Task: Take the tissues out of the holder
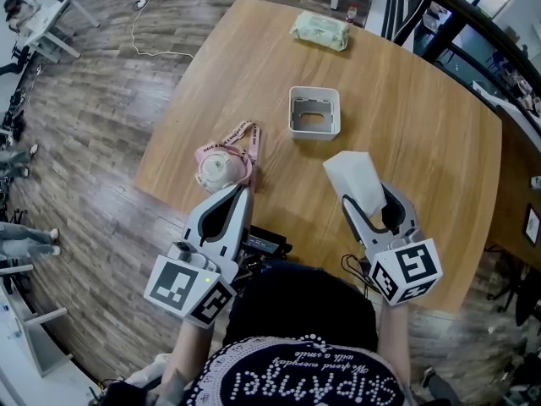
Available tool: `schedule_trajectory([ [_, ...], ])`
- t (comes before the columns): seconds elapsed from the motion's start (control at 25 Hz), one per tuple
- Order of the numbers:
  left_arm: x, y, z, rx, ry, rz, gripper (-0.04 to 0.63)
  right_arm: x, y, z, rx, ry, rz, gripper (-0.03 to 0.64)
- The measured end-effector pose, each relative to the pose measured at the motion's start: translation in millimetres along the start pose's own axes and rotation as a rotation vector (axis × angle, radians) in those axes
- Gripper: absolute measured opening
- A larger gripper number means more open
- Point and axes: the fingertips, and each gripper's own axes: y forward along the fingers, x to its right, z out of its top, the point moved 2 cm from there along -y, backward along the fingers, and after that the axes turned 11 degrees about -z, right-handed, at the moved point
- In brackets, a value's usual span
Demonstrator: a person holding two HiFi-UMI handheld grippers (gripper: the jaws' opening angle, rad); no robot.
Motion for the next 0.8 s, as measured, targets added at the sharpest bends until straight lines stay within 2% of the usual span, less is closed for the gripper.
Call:
schedule_trajectory([
  [0.56, 0.9, -2.8, 0.9, 0.002, -0.001, 0.007, 0.005, -3.7, -17.4, -11.6, -0.012, -0.006, 0.014, 0.270],
  [0.8, 1.6, -2.7, 0.3, 0.003, 0.001, 0.004, 0.005, -6.6, -24.7, -13.0, 0.013, -0.003, 0.033, 0.270],
])
